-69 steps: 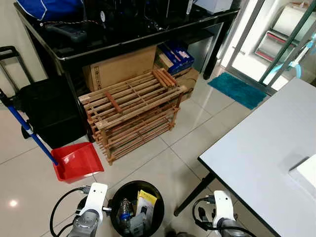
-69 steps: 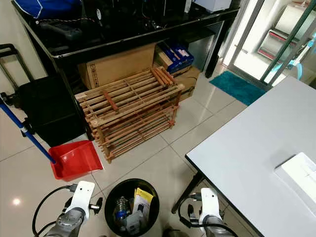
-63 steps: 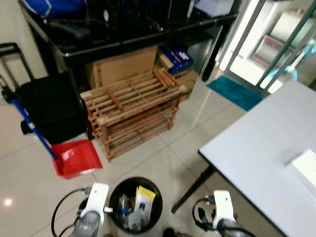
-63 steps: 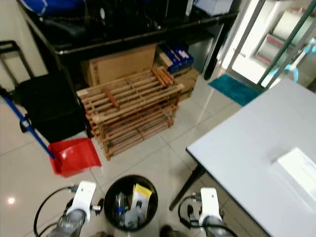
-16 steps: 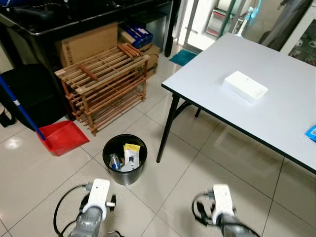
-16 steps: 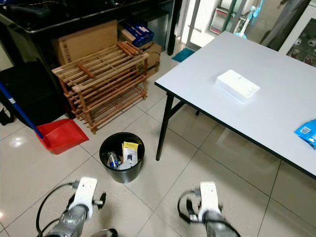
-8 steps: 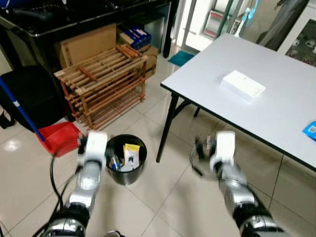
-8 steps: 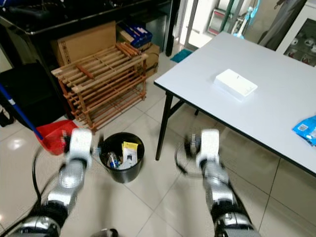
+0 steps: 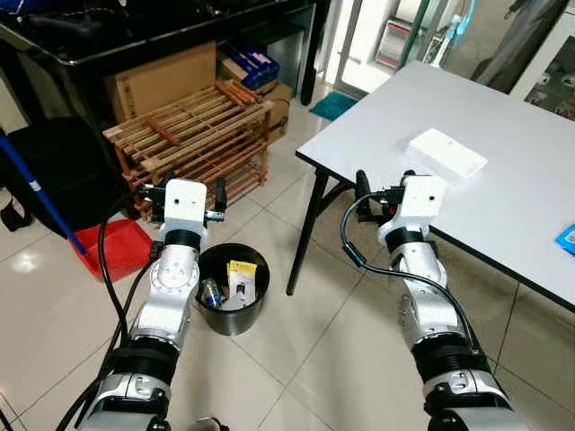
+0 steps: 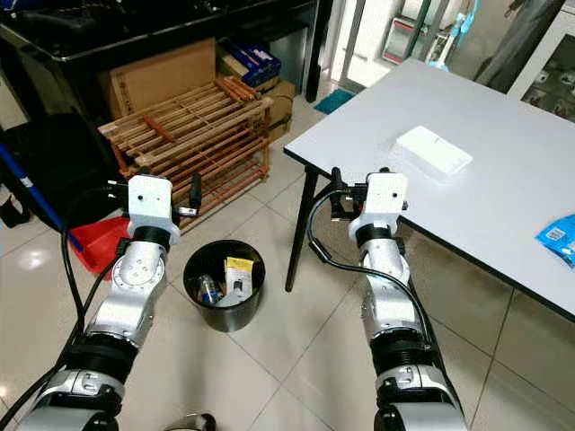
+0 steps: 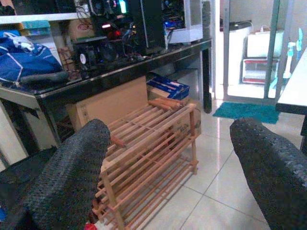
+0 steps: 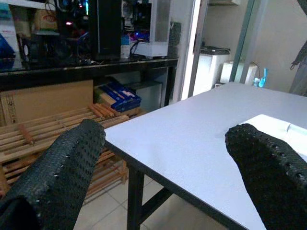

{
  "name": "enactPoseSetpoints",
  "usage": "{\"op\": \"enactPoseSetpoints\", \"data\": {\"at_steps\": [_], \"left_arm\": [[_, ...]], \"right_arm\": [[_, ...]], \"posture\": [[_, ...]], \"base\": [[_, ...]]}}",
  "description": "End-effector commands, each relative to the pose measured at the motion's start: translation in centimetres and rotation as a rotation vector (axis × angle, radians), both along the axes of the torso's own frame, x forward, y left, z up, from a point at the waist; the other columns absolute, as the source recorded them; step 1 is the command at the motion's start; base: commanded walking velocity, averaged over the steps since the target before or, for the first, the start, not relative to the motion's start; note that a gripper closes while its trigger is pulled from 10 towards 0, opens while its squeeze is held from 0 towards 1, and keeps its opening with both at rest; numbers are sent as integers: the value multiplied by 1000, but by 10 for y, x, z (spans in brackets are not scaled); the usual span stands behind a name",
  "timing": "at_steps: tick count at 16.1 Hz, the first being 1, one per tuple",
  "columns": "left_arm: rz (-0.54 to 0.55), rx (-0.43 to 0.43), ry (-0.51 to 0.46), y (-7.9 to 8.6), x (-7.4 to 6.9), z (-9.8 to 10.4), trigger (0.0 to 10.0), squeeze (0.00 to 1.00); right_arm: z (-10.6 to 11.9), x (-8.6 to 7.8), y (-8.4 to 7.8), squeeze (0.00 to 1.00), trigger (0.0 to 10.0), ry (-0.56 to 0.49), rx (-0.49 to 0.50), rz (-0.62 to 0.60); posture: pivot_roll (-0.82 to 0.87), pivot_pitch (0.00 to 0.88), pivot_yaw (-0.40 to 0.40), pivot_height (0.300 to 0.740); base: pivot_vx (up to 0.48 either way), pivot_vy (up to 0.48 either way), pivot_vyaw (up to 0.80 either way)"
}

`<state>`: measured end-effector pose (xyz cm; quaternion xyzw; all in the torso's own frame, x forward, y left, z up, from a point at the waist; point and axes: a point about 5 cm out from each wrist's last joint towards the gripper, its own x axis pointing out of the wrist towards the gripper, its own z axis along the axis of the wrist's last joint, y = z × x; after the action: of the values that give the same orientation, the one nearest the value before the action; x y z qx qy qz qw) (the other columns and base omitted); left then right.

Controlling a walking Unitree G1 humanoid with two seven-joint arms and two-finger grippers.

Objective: Picking trash to rubbish bin

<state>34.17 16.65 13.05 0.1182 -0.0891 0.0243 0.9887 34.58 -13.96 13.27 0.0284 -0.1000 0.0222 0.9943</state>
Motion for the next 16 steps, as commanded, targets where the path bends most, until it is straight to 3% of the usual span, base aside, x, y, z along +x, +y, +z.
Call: {"op": "enactPoseSetpoints", "data": {"at_steps": [1, 2, 3, 4, 16], "left_arm": [[-17, 1, 1, -3, 1, 1, 10000, 0], [-37, 2, 1, -9, 2, 3, 10000, 0], [-86, -3, 4, -26, 5, 5, 10000, 0], [-97, -4, 7, -29, 5, 6, 10000, 0], [-83, -10, 23, -23, 2, 11, 10000, 0]], "right_arm": [[4, 1, -5, 0, 10000, -8, 9, -19], [6, 2, -2, 0, 10000, -15, 16, -15], [3, 0, 10, 0, 10000, 4, 16, 24], [1, 0, 14, 0, 10000, 19, 24, 37], [4, -2, 29, 0, 10000, 45, 13, 85]], "posture": [[11, 52, -88, 740], [10, 50, -86, 740], [9, 15, -82, 740], [10, 9, -82, 740], [27, 0, -86, 740]], "base": [[0, 0, 0], [0, 0, 0], [0, 0, 0], [0, 0, -800], [0, 0, -800]]}}
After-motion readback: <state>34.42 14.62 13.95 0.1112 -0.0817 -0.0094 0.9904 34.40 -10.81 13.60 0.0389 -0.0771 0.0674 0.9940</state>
